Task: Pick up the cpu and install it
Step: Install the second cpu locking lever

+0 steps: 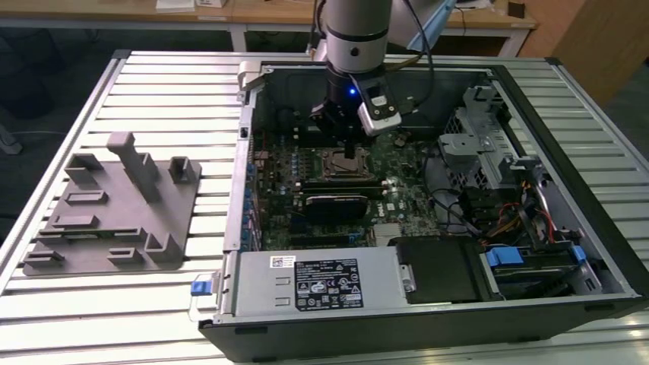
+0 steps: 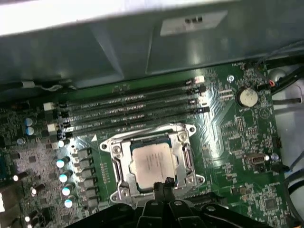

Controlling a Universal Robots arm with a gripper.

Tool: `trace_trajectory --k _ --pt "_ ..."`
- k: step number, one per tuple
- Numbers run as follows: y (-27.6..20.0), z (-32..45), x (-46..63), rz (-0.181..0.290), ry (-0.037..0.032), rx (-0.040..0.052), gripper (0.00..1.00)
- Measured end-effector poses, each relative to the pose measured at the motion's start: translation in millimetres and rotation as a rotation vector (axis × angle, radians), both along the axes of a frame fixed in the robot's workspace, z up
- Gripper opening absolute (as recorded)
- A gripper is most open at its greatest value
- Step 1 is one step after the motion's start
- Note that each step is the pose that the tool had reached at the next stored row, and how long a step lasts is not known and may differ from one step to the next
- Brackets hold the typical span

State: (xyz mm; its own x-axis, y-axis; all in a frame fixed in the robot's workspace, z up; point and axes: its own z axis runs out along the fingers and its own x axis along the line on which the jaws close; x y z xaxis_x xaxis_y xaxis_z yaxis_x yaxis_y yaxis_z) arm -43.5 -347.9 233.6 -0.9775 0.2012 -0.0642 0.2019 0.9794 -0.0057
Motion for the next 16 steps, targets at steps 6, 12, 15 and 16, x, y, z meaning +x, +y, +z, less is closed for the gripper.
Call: trace_trajectory --k 6,12,15,16 --pt "-10.5 0.0 0.0 0.000 0.0000 0.0029 0.11" --pt "-18.0 0.0 0.0 0.001 0.0000 0.0114 0.11" --pt "-20.9 0.0 0.0 0.001 0.0000 0.0220 0.11" --pt "-21.8 0.0 0.0 0.002 0.0000 0.0265 0.11"
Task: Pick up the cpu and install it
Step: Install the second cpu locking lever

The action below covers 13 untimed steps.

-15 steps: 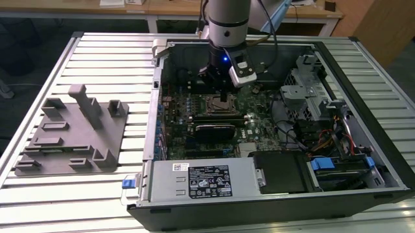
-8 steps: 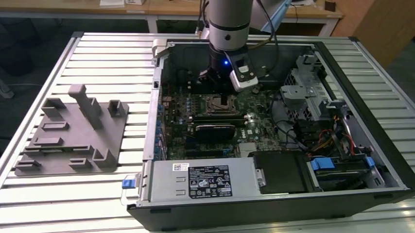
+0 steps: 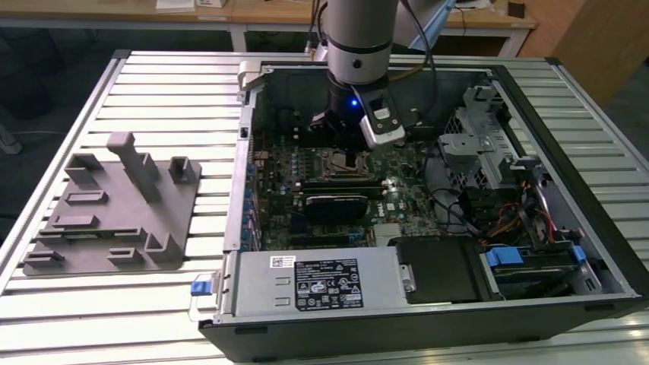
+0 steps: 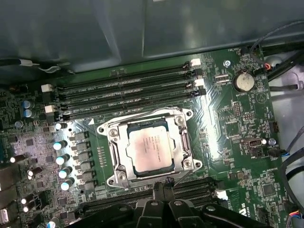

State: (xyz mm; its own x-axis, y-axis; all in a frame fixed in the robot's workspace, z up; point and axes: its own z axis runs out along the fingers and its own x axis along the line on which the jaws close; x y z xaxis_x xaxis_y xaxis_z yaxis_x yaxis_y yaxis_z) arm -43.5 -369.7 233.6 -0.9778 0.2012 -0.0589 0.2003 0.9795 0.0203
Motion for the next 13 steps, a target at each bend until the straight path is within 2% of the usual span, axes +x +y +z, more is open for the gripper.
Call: trace_trajectory --k 4,9,13 --pt "-3.7 -0.1 0.0 0.001 0.0000 0.0185 0.11" --pt "-10.9 -0.4 0.0 0.003 0.0000 0.0224 0.11" --pt "-11.9 -1.3 -0.1 0.029 0.0002 0.0230 0.11"
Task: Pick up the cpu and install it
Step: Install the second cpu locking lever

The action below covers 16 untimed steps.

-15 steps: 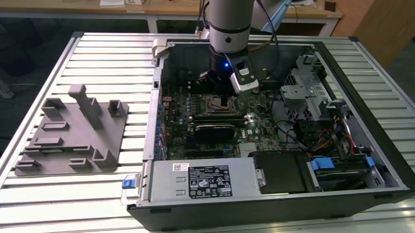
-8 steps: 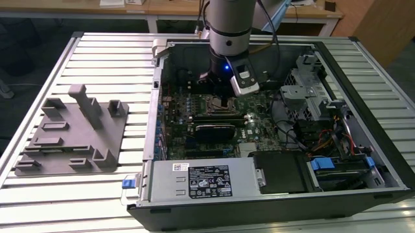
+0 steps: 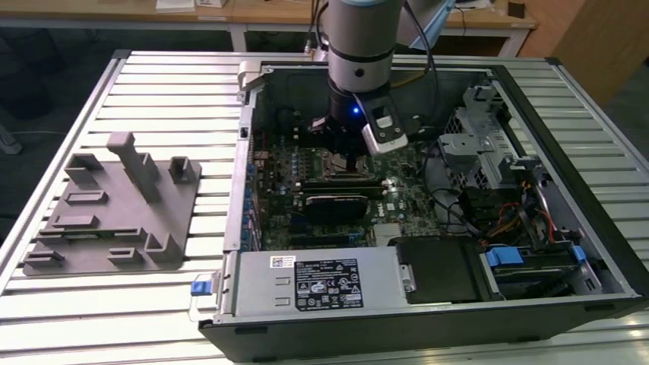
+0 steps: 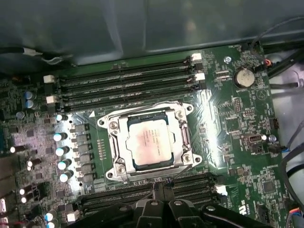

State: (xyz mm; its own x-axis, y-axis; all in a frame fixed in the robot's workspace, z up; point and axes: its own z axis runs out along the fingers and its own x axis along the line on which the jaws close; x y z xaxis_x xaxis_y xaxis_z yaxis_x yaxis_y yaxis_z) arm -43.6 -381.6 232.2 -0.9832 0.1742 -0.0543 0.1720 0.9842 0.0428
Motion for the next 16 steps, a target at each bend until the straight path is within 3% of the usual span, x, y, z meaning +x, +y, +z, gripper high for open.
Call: trace_trajectory --k 8,16 --pt "-0.8 -1.8 -1.0 0.089 0.0000 -0.0001 0.11" --pt "-2.4 -4.0 -10.5 0.113 0.0000 -0.0001 0.11"
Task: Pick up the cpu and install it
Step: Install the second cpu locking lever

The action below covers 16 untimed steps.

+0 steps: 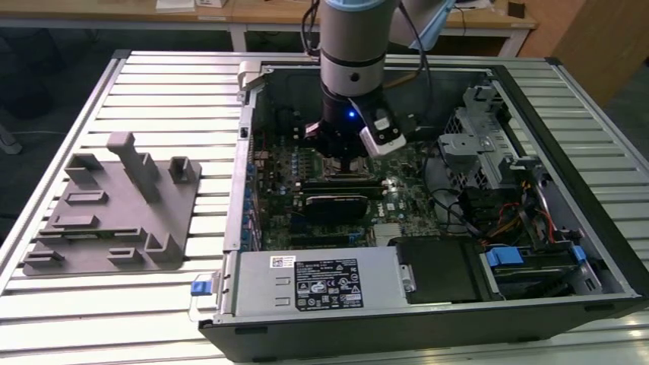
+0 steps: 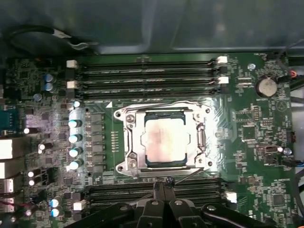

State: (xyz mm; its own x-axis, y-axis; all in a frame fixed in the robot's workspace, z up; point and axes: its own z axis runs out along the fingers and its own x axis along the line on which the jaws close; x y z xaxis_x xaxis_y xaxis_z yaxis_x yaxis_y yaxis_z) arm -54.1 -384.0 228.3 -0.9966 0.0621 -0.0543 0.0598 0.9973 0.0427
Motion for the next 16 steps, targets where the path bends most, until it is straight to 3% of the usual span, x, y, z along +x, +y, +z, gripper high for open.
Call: trace_trajectory --k 11,16 --pt "-2.8 -4.5 -12.6 0.007 0.0002 0.0005 0.11" --pt "-7.6 -7.8 -15.8 0.009 0.0000 0.0115 0.11"
